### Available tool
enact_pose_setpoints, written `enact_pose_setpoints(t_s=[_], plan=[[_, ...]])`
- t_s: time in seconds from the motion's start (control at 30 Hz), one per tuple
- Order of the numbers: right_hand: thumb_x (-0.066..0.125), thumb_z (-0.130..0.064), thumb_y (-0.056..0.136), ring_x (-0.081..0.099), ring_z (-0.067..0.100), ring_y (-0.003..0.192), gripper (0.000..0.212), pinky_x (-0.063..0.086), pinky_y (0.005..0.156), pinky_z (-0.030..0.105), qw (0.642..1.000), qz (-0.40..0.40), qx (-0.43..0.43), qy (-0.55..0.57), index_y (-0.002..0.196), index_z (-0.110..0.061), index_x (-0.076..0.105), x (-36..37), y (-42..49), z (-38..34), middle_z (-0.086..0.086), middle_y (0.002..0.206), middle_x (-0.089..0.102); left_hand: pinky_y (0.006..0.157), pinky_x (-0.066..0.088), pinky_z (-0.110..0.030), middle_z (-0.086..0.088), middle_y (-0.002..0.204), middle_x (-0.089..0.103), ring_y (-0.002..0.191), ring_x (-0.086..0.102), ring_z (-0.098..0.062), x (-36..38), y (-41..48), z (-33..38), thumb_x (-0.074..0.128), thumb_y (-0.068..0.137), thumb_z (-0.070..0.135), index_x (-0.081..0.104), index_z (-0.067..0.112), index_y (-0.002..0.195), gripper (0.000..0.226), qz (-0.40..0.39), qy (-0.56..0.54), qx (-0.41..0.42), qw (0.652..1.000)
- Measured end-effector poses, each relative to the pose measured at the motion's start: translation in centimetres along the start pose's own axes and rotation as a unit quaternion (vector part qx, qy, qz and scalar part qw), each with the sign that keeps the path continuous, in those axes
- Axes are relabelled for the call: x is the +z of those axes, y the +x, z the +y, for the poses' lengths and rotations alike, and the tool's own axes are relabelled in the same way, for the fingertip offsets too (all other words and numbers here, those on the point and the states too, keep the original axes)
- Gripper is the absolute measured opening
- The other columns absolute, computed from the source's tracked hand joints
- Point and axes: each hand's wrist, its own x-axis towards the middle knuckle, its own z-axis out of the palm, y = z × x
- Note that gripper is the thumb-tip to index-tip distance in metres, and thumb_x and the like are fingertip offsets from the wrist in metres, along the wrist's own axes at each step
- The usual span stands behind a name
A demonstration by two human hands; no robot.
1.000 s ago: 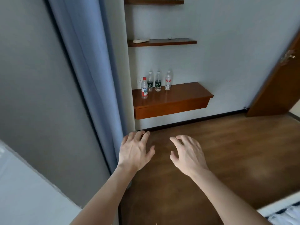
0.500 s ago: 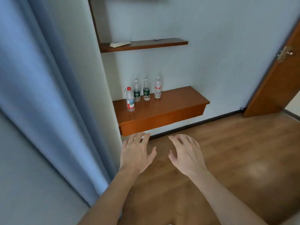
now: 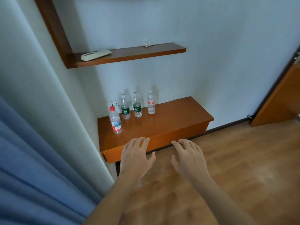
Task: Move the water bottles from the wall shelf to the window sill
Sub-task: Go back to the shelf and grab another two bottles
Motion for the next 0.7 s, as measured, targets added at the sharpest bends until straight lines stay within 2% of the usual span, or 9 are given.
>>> enact_pose_setpoints(t_s=[0.13, 0.33, 0.57, 0.7], plan=[[0.069, -0.046, 0.083, 0.06, 0.021, 0.122, 0.048, 0.049, 0.103, 0.043, 1.0, 0.005, -0.008, 0.012, 0.128, -0.03, 0.062, 1.9, 4.4, 1.8, -0.002, 0.128, 0.066, 0.111, 0.037, -0.037, 0.009, 0.144, 0.051, 0.134, 0.044, -0.013, 1.9, 4.5, -0.3, 0.044, 0.091, 0.062, 0.045, 0.033, 0.141, 0.058, 0.005, 0.0, -0.004, 1.0], [0.061, -0.051, 0.086, 0.058, 0.021, 0.125, 0.049, 0.047, 0.106, 0.043, 1.0, -0.002, -0.018, 0.02, 0.131, -0.032, 0.059, 5.1, 12.1, 3.4, -0.003, 0.131, 0.064, 0.114, 0.034, -0.036, 0.01, 0.148, 0.045, 0.137, 0.038, -0.012, 5.5, 12.3, -1.2, 0.04, 0.092, 0.062, 0.04, 0.034, 0.144, 0.059, -0.002, -0.008, -0.008, 1.0], [0.052, -0.055, 0.091, 0.047, 0.021, 0.137, 0.052, 0.037, 0.115, 0.044, 0.999, -0.032, -0.037, 0.018, 0.139, -0.035, 0.049, 9.5, 25.0, 4.6, -0.004, 0.143, 0.055, 0.117, 0.028, -0.038, 0.008, 0.153, 0.039, 0.141, 0.034, -0.015, 9.5, 24.3, -4.1, 0.038, 0.093, 0.062, 0.033, 0.034, 0.147, 0.062, -0.01, -0.021, -0.014, 1.0], [0.052, -0.057, 0.092, 0.045, 0.02, 0.139, 0.053, 0.033, 0.116, 0.043, 0.997, -0.05, -0.051, 0.023, 0.141, -0.036, 0.047, 11.9, 31.9, 4.6, -0.005, 0.146, 0.052, 0.116, 0.03, -0.041, 0.007, 0.151, 0.042, 0.14, 0.038, -0.017, 11.5, 30.5, -6.2, 0.039, 0.091, 0.065, 0.037, 0.034, 0.145, 0.062, -0.014, -0.03, -0.038, 0.999]])
